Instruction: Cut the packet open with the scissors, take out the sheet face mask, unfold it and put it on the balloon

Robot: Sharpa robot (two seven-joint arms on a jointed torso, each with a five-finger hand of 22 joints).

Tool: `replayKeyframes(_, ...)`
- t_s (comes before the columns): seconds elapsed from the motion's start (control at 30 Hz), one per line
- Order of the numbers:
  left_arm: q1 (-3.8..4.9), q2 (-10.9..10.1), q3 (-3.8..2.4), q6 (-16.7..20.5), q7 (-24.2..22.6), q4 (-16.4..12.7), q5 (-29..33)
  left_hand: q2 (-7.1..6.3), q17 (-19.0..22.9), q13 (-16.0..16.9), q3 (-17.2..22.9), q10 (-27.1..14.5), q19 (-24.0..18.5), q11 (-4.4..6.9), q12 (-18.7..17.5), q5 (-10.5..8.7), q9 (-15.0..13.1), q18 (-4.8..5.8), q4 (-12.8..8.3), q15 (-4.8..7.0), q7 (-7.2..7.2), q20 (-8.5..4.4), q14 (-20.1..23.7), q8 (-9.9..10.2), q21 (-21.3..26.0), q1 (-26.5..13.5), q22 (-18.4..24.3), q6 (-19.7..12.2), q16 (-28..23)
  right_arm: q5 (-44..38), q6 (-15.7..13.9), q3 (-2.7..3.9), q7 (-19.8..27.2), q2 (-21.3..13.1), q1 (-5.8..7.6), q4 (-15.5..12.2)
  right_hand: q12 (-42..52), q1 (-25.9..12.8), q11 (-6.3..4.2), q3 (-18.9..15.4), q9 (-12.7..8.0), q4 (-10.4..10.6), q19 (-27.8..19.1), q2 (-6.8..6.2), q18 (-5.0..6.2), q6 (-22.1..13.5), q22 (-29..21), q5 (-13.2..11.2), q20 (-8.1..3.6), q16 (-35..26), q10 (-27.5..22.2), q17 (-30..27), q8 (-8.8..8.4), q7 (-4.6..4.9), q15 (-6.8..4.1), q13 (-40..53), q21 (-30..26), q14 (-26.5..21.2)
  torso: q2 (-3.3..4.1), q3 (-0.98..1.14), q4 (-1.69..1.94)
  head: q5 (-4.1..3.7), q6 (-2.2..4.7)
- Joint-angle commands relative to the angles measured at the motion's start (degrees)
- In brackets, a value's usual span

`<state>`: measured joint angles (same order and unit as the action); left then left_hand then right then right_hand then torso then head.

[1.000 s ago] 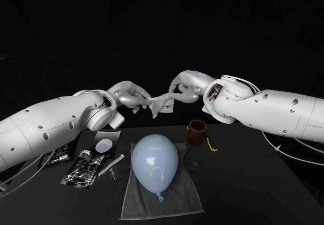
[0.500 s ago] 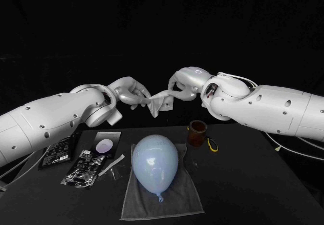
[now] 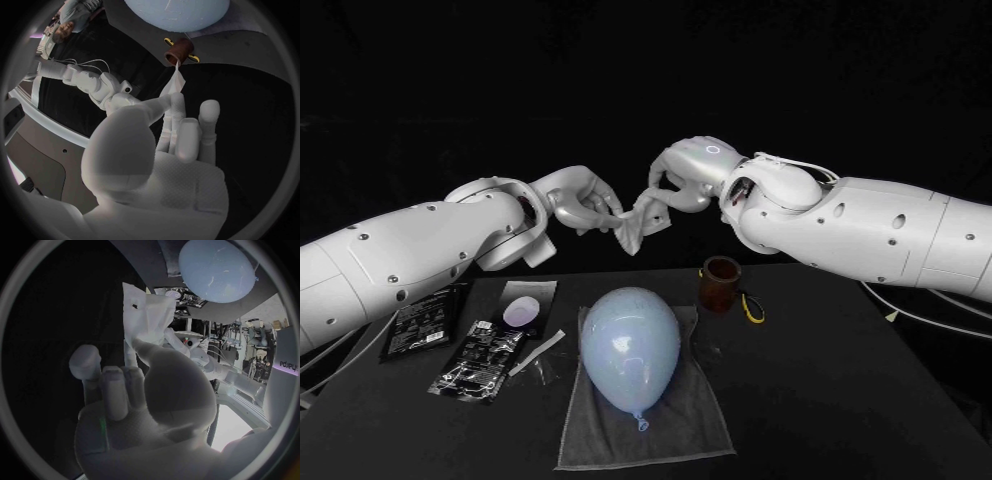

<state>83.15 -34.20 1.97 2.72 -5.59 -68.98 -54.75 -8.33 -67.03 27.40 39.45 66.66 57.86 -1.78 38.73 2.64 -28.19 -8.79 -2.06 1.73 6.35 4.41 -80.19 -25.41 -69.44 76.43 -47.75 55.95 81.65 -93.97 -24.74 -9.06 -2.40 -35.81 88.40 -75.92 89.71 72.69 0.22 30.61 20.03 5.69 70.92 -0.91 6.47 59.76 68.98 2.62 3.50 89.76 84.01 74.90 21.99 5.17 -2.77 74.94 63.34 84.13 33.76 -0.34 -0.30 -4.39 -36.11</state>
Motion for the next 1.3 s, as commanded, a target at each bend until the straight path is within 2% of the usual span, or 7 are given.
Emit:
replayKeyframes(0.03,0.13,0.21,-0.03,-1.57,-2.47,-0.27,-2.44,0.38,-0.24,-0.02,0.34,0.41,0.34,0.16,-0.37,0.17,-2.76,-0.03,-0.07,-0.04,-0.14,-0.01,-0.46,-0.36,-0.39,0.00,-0.27,0.46,0.41,-1.19,-1.50,0.05,1.41,0.37,0.08,0.31,0.29,0.52,-0.43,0.12,1.78,0.15,0.30,0.30,0.08,1.55,0.06,0.16,-0.04,0.24,5.99,15.10,0.37,-1.18,-0.41,15.06,0.35,5.87,-0.03,-0.02,-0.10,0.13,-0.06)
replayKeyframes(0.27,0.12,-0.27,-0.01,-2.49,-2.96,-0.65,0.16,0.28,0.39,-0.04,0.34,0.30,-0.36,0.14,-0.49,0.16,-2.79,-0.15,0.11,-0.07,-0.15,0.02,-0.16,-0.33,-0.09,-0.32,0.43,0.30,0.24,1.49,-0.41,-0.01,1.96,0.39,0.00,0.31,0.29,0.49,-0.43,0.14,1.78,0.19,-0.03,0.29,0.19,1.55,-0.30,0.16,-0.03,0.19,5.99,14.97,0.37,-1.18,-0.41,15.06,-0.12,5.82,-0.09,0.07,0.00,0.17,0.05)
replayKeyframes(0.5,0.10,-0.89,0.10,-1.16,-3.58,-0.09,4.66,0.44,4.29,0.13,-0.21,-0.40,-5.04,0.21,-0.70,0.15,-3.11,-0.95,1.13,-0.15,-0.48,0.34,2.47,-0.45,2.48,-1.13,4.80,-0.43,-1.34,3.62,0.08,-0.05,2.18,-0.43,-0.09,-0.59,0.29,0.48,-0.43,0.15,1.78,0.22,0.01,0.27,0.17,1.54,-0.25,0.16,-0.02,0.20,5.99,15.00,0.37,-1.19,-0.41,15.06,-0.06,5.83,-0.06,0.01,-0.08,0.14,0.34)
replayKeyframes(0.57,0.09,-0.95,0.14,-0.78,-3.65,0.12,5.72,0.64,7.39,0.27,-0.59,-1.75,-8.21,0.26,-0.92,0.15,-3.39,-1.52,1.53,-0.17,-0.52,0.58,4.71,-0.72,4.38,-0.97,7.81,-0.83,-2.69,4.10,0.30,-0.07,2.30,-0.73,-0.13,-1.14,0.29,0.48,-0.43,0.16,1.78,0.23,-0.06,0.27,0.20,1.54,-0.33,0.16,-0.02,0.19,5.99,14.98,0.37,-1.19,-0.42,15.06,-0.16,5.82,-0.03,0.01,-0.09,0.18,0.41)
replayKeyframes(0.73,0.08,-1.24,0.37,-0.17,-3.52,0.49,7.41,0.96,18.29,1.17,-1.06,-7.07,-11.66,-0.12,-0.66,0.15,-3.90,-1.38,2.06,-0.68,0.09,1.60,14.13,-1.33,6.33,0.06,8.70,-1.74,-7.83,5.00,0.49,-0.12,2.32,-1.51,-0.37,-2.13,0.29,0.48,-0.43,0.16,1.78,0.24,-0.08,0.27,0.20,1.54,-0.34,0.16,-0.02,0.19,5.99,14.98,0.36,-1.19,-0.42,15.06,-0.18,5.82,-0.02,0.02,-0.04,0.26,0.50)
replayKeyframes(0.97,0.03,-1.68,0.75,-1.51,-3.08,0.35,8.31,1.21,27.22,1.55,-1.78,-12.89,-14.39,-1.20,-0.45,0.14,-3.88,-1.20,2.48,-1.82,0.55,2.96,22.99,-1.57,7.81,0.79,9.13,-1.92,-12.05,9.66,-0.58,-0.14,2.10,-2.25,-0.52,-2.50,0.29,0.46,-0.44,0.18,1.79,0.29,0.06,0.24,0.15,1.52,-0.18,0.16,-0.01,0.22,5.99,15.04,0.36,-1.19,-0.42,15.06,0.00,5.85,-0.02,0.03,-0.07,0.37,0.57)
replayKeyframes(1.3,-0.04,-1.83,1.15,-3.95,-2.54,-0.01,8.82,1.81,28.81,-0.23,-3.39,-17.67,-16.62,-3.36,-2.00,0.13,-3.74,-1.23,2.71,-3.79,0.91,4.28,27.41,-1.58,9.12,1.45,9.52,-1.91,-12.64,18.59,-2.67,-0.15,1.84,-2.35,-0.56,-2.46,0.29,0.46,-0.44,0.22,1.79,0.31,-0.01,0.24,0.18,1.50,-0.26,0.16,-0.02,0.21,5.99,15.02,0.35,-1.20,-0.43,15.06,-0.11,5.84,0.01,0.04,-0.05,0.42,0.48)
